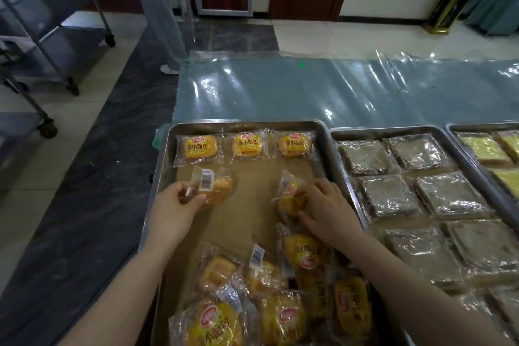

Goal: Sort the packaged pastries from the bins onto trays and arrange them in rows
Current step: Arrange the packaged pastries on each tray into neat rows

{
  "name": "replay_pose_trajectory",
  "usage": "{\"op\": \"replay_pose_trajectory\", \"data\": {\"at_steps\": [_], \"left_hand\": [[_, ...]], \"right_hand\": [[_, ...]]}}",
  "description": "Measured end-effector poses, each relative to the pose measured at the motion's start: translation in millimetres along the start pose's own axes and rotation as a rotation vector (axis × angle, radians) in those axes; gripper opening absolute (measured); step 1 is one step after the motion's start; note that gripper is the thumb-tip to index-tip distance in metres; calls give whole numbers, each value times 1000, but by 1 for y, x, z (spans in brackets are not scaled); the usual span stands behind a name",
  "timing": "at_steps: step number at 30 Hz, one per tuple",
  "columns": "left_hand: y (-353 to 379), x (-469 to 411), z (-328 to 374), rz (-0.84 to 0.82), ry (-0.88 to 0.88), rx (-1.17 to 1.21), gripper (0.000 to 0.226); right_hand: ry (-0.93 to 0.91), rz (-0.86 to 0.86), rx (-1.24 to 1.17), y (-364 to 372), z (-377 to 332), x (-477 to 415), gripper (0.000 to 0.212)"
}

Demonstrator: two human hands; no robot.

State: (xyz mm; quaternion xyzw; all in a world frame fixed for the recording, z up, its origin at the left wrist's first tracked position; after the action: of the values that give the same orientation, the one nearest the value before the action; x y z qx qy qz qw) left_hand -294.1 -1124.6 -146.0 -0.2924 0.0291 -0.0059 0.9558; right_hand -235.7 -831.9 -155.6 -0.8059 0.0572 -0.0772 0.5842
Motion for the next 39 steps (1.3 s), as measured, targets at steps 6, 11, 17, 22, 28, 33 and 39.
{"op": "replay_pose_trajectory", "data": {"at_steps": [6, 11, 17, 22, 28, 33, 39], "left_hand": [[-17, -4, 20, 113, 330, -383, 23], [17, 8, 19, -94, 429, -468, 30], [55, 13, -18, -467, 396, -430, 59], [57, 16, -29, -547, 411, -637, 78], [47, 19, -12, -474, 432, -710, 71], [46, 11, -8, -399, 477, -785, 80], [72, 4, -16, -490, 474, -718, 80]], "right_hand": [[-201, -197, 96, 16, -30, -18, 44], [117, -45, 142, 19, -9, -31, 44], [134, -56, 225, 37, 0, -36, 55], [-6, 39, 374, 47, -8, -22, 57], [-76, 94, 269, 43, -12, -18, 56], [-52, 132, 224, 42, -11, -17, 52], [-36, 64, 158, 45, -4, -27, 51]]}}
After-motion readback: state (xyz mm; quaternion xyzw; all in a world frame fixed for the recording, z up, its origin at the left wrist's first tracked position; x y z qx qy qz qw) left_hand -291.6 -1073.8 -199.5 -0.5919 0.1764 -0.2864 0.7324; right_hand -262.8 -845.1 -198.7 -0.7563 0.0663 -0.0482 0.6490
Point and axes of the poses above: each hand's wrist, its own x-axis away from the middle knuckle, its own y-axis out of the palm, z = x × y, the point moved 6 cm from there along -x, towards the middle knuckle, and after that the axes turned 10 degrees about y, right-handed, at the moved point
